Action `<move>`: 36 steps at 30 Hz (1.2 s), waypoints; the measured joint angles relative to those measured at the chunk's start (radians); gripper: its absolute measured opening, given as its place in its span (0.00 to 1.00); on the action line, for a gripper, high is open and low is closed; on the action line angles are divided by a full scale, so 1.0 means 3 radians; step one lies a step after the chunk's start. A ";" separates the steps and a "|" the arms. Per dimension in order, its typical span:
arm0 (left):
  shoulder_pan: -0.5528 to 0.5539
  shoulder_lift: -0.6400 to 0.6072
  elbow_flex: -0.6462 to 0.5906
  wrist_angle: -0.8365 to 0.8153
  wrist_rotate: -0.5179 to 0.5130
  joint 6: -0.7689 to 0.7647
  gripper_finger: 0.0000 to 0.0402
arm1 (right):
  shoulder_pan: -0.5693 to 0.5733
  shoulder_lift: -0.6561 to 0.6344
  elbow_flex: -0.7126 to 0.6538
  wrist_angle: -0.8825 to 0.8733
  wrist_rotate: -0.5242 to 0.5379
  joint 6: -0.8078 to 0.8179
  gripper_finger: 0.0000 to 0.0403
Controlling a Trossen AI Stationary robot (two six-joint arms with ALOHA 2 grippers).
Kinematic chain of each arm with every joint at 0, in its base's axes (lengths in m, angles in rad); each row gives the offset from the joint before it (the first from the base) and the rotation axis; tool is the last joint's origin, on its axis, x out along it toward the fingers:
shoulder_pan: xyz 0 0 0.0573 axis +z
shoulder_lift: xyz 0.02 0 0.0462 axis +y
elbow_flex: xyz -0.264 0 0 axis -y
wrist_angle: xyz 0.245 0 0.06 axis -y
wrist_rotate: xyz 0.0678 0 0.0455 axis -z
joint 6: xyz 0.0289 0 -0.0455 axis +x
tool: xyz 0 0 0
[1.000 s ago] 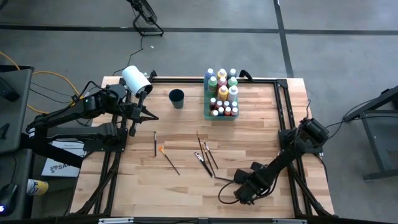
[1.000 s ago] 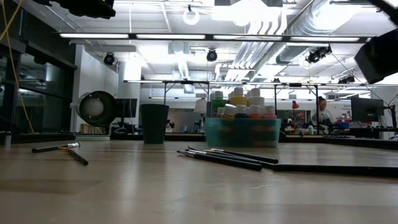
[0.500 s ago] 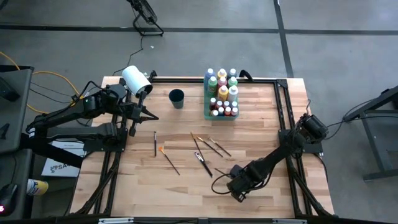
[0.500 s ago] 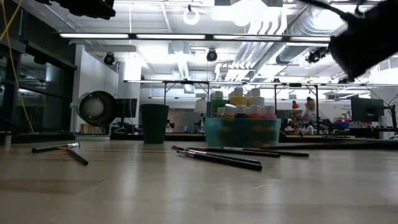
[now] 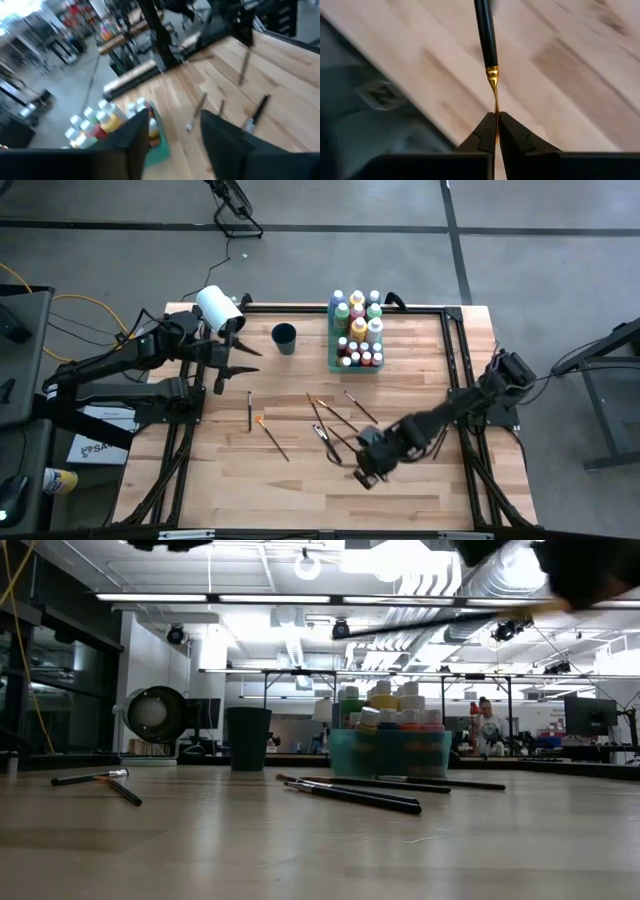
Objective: Pick & Place Paint Supplies
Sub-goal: Put the black gold paint brush into the black cup
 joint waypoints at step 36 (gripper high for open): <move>-0.1536 0.1173 0.0001 0.0859 -0.2000 0.2883 0.59 | -0.1707 -0.0006 0.0006 0.2704 -0.1138 0.0309 0.01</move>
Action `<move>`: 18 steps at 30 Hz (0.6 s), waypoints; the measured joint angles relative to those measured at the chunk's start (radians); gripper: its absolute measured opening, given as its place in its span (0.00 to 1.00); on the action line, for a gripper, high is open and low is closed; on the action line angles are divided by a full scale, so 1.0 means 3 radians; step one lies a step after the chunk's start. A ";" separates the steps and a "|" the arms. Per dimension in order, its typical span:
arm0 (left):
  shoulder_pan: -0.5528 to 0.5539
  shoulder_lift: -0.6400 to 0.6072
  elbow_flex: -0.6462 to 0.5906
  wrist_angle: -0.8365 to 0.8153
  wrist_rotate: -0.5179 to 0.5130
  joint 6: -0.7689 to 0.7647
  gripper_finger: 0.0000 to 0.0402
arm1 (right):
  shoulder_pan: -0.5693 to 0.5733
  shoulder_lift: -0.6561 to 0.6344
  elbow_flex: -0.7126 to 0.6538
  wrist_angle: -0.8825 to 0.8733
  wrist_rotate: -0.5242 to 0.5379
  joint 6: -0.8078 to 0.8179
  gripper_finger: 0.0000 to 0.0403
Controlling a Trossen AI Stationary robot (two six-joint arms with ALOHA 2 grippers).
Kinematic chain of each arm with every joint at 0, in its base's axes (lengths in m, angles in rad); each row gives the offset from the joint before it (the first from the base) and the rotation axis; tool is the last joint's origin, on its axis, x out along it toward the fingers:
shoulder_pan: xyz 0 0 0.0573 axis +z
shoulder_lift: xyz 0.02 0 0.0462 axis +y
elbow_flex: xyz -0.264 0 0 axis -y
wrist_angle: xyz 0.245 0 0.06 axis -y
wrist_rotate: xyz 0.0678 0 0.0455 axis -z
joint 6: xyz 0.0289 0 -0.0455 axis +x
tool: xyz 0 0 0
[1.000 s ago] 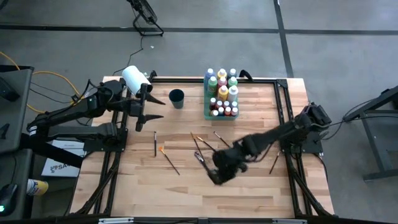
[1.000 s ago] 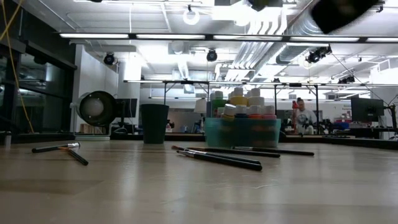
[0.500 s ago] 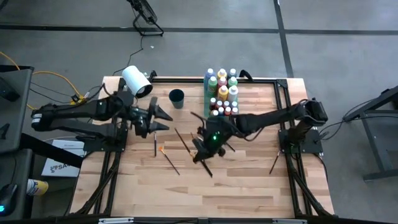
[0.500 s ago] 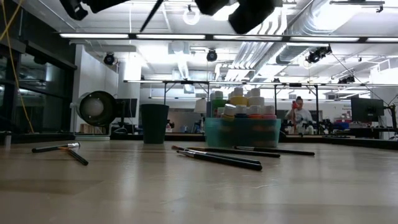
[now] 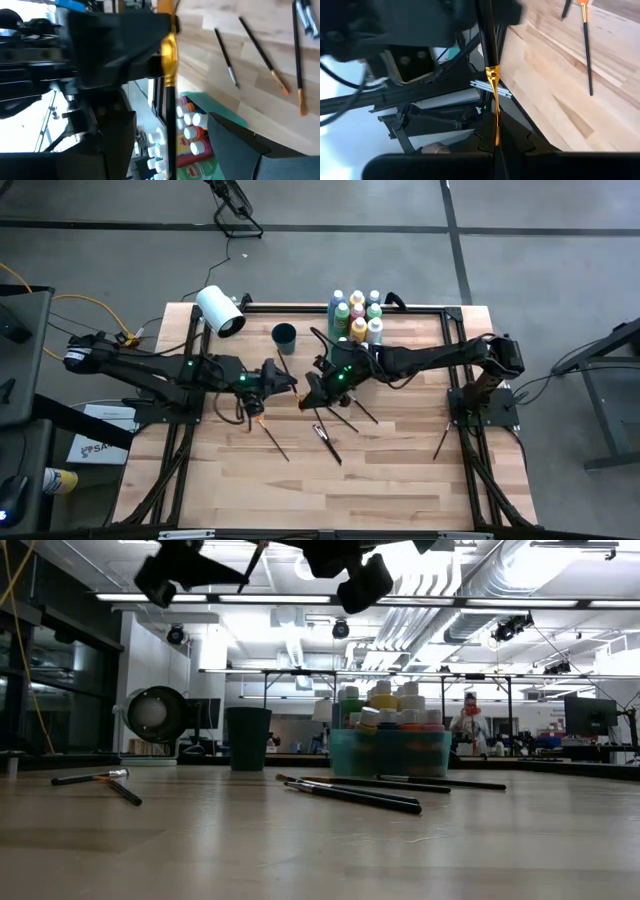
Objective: Pick & Place Paint Supplies
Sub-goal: Put the black gold paint brush into the black cup
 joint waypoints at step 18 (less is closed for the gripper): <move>-0.0109 0.0174 0.0005 0.0085 -0.0166 0.0071 0.11 | 0.0009 0.0000 -0.0004 -0.0011 0.0068 -0.0156 0.01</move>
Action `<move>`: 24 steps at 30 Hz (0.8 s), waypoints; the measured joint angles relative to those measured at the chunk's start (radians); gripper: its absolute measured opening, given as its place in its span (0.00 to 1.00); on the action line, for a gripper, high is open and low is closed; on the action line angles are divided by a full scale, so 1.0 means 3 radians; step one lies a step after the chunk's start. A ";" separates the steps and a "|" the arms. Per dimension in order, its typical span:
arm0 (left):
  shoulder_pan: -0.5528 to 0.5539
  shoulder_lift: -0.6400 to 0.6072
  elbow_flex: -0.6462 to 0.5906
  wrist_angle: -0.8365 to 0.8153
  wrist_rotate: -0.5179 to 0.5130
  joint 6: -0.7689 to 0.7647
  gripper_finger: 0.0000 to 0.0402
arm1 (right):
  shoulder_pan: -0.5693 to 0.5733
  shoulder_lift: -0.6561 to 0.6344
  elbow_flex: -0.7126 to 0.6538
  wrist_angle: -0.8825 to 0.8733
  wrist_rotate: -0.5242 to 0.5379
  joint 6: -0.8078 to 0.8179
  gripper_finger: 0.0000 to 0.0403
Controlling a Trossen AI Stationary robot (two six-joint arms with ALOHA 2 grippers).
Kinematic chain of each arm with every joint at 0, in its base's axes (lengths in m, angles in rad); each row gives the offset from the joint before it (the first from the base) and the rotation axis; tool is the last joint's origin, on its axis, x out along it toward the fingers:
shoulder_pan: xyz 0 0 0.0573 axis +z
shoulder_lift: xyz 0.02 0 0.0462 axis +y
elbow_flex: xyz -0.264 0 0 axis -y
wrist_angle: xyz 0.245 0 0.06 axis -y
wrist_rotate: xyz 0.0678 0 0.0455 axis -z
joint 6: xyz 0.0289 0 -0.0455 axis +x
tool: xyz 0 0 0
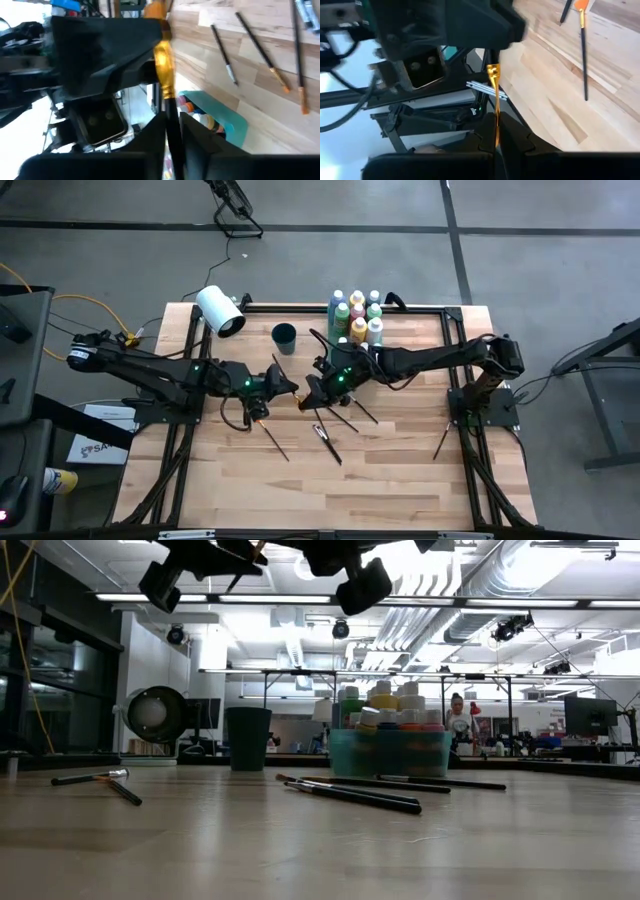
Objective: Pick & Place Paint Supplies
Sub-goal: Put the black gold paint brush into the black cup
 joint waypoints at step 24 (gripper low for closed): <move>0.0178 -0.0071 -0.0002 -0.0042 -0.0363 -0.0787 0.05 | -0.0023 0.0003 0.0000 -0.0025 -0.0061 -0.0668 0.35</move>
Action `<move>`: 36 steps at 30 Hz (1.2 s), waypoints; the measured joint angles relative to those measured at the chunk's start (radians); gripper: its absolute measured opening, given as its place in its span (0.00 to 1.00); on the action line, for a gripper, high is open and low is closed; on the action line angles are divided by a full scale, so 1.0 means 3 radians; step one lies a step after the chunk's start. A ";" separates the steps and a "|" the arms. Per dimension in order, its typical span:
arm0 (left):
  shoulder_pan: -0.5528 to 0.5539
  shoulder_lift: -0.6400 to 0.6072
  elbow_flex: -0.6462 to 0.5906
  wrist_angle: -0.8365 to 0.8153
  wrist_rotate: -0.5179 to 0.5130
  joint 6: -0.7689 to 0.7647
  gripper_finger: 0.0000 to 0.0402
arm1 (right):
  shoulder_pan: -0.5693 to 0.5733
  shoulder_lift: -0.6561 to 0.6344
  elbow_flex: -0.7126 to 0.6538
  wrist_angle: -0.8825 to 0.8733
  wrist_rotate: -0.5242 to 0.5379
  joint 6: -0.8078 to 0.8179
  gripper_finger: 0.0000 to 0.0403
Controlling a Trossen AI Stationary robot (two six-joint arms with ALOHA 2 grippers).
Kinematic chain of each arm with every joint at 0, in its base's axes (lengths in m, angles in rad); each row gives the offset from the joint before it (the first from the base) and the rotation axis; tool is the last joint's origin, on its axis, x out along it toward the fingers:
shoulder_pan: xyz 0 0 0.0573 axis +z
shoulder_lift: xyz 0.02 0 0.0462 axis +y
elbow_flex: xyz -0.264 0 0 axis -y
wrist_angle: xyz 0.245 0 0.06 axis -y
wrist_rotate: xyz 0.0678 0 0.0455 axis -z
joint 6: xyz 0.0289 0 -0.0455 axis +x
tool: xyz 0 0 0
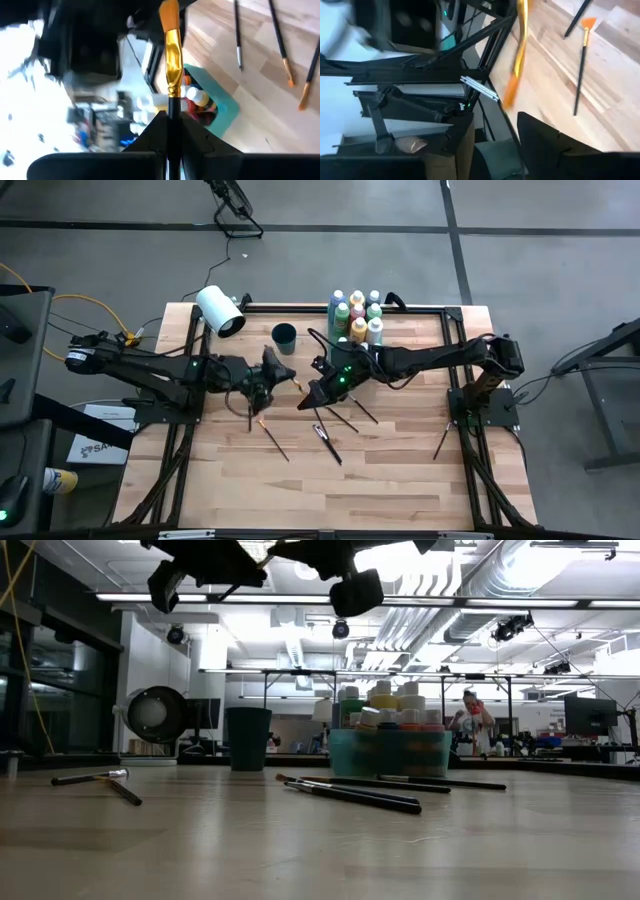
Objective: Pick & Place Paint Supplies
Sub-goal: Put the black gold paint brush into the black cup
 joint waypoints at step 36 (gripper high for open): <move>0.2670 0.0387 -0.0905 0.2252 0.2697 -0.3039 0.05 | 0.0001 -0.0996 0.0005 -0.1462 0.2366 -0.1138 0.35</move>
